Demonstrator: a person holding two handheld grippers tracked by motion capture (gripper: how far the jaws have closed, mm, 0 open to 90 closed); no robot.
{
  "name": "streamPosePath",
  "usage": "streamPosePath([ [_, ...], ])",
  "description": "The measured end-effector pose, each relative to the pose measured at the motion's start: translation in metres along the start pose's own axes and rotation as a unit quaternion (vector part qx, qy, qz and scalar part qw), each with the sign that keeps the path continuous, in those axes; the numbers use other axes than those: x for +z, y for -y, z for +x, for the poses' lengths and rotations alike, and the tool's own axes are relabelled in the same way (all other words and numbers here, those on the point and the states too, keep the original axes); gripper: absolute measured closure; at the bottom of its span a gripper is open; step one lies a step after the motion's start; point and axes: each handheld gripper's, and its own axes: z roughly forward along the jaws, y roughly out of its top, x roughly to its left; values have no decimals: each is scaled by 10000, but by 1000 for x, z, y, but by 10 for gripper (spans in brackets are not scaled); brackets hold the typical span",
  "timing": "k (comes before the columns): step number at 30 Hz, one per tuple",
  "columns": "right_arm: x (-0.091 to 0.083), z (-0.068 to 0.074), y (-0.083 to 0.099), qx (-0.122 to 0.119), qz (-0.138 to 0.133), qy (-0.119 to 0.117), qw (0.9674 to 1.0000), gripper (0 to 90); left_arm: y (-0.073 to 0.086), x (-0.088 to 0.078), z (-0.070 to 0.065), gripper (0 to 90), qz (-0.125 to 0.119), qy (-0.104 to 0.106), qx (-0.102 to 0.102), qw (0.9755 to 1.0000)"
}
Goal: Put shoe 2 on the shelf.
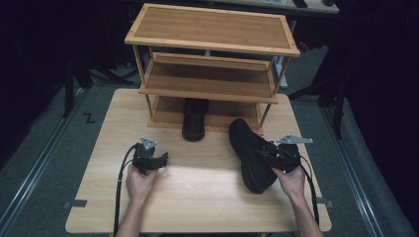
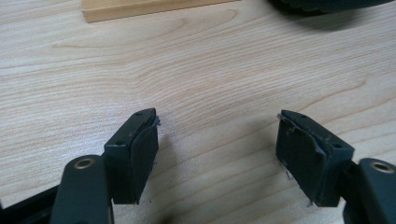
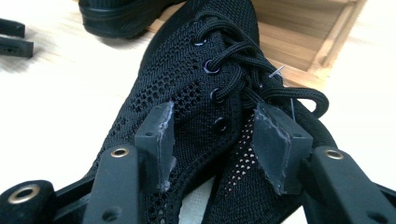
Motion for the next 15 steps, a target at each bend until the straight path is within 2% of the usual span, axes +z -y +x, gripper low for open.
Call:
streamPosePath([
  [2,3,6,-3,-112,55,2,9999,489,0,0,0,302,1,0,1,10000],
  [7,7,13,-5,-187,68,-38,9998,485,0,0,0,301,1,1,1,10000],
  [15,16,30,-12,-416,273,-147,9987,469,0,0,0,300,1,7,3,10000],
])
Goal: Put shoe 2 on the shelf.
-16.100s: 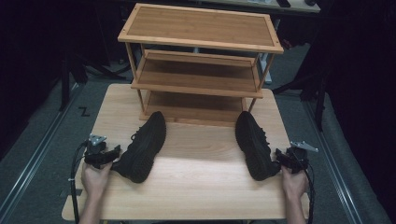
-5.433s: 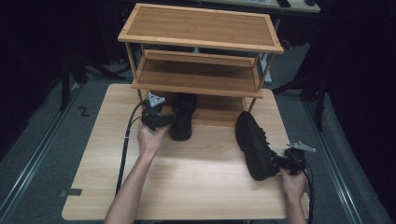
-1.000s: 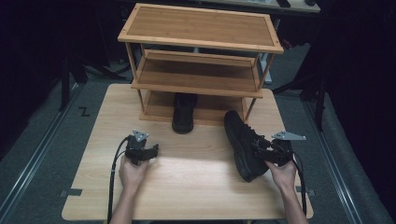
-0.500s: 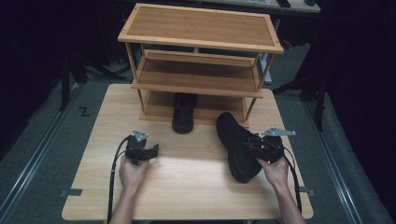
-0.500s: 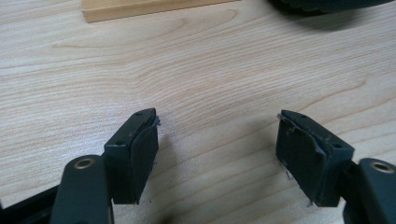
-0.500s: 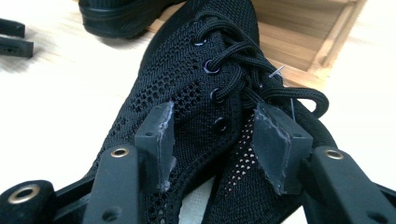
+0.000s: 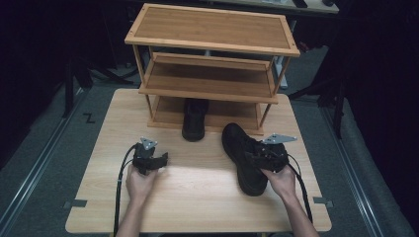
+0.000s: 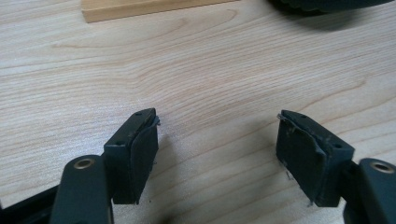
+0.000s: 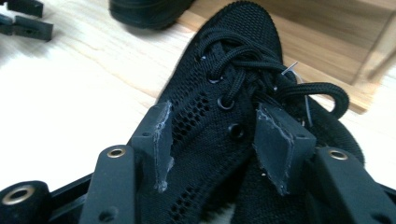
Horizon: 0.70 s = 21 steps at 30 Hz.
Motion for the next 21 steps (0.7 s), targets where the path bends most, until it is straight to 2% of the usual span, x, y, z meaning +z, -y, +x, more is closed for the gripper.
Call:
streamPosePath([
  [6,7,12,-5,-105,140,-60,9998,471,0,0,0,296,1,13,5,10000],
  [10,1,13,-10,-31,-25,-59,10000,470,0,0,0,296,-5,29,10,10000],
  [11,-5,12,-12,6,-138,-52,9999,470,0,0,0,296,-2,32,13,10000],
  [13,-9,11,-13,52,-193,-55,9998,471,0,0,0,296,-3,35,10,10000],
  [17,-27,0,-14,89,-440,203,9988,527,0,0,0,300,-5,33,10,10000],
  [18,-27,0,-14,89,-440,203,9988,527,0,0,0,305,-5,33,10,10000],
  [19,-28,-5,-12,44,-359,378,9986,557,0,0,0,308,-10,37,5,10000],
  [21,-23,-12,-9,69,-117,395,9991,590,0,0,0,309,-11,38,5,10000],
])
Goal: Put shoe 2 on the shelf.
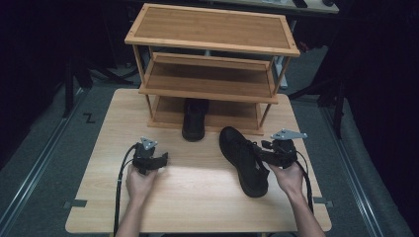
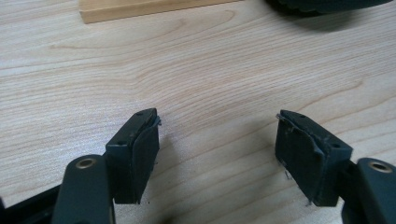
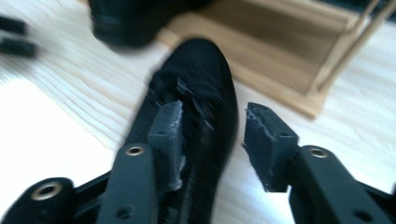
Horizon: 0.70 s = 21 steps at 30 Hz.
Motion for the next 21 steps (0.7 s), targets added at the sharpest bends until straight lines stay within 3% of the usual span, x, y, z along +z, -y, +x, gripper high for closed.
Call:
streamPosePath([
  [1,0,0,0,0,0,0,10000,590,0,0,0,308,0,0,0,10000],
  [3,11,-6,6,40,282,-90,9996,618,0,0,0,309,-1,18,-4,10000],
  [10,30,-7,9,-14,540,-240,9982,703,0,0,1,309,-9,45,-8,10000],
  [14,47,-8,13,11,824,-413,9957,737,0,0,2,309,-35,89,-62,9999],
  [17,51,-4,14,-140,885,-338,9954,755,0,0,4,309,-53,144,-121,9998],
  [18,51,-2,14,-196,850,-254,9959,798,0,0,3,309,-46,128,-99,9999],
  [21,49,-1,16,-105,712,-321,9969,866,0,0,2,309,-36,88,-59,9999],
])
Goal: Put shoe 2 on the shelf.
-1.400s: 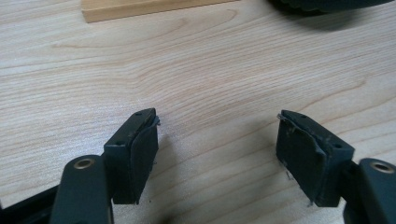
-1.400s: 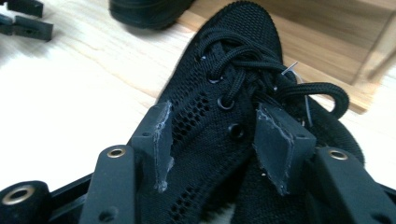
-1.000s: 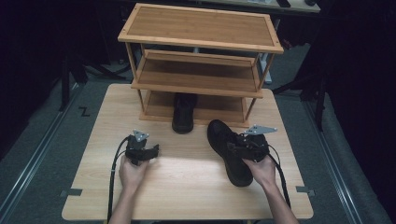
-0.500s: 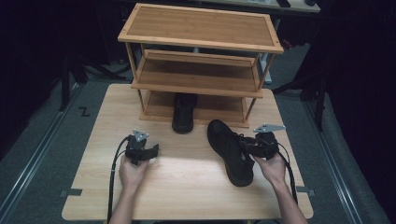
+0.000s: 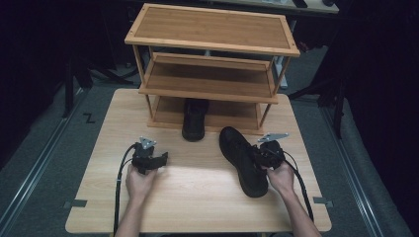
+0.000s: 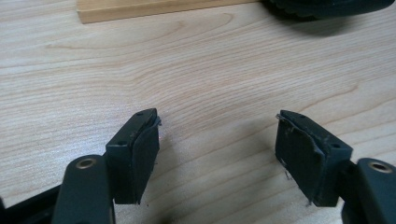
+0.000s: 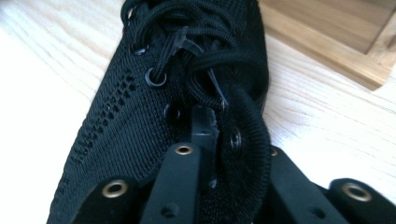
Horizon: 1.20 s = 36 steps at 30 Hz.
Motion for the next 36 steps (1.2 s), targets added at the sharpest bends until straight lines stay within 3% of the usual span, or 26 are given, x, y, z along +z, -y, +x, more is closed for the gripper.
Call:
streamPosePath([
  [6,-8,0,-2,102,-235,139,9996,878,0,0,0,309,3,0,-1,10000],
  [7,-12,-2,-2,231,-336,91,9991,879,0,0,0,309,0,-1,-1,10000],
  [10,-16,-3,-2,303,-445,45,9985,879,0,0,0,310,2,-6,-1,10000],
  [13,-20,-4,-7,391,-598,-228,9972,879,0,0,-3,314,39,-118,103,9999],
  [17,-19,-5,-10,459,-606,-364,9964,879,0,1,-3,313,37,-118,90,9999],
  [23,-15,-6,-22,465,-628,-291,9965,879,0,0,-3,312,37,-111,87,9999],
  [31,-6,-14,-44,849,-689,-369,9933,877,0,0,-3,311,33,-103,82,9999],
  [36,7,-13,-62,956,-644,-237,9930,877,0,0,-3,310,30,-91,73,9999],
])
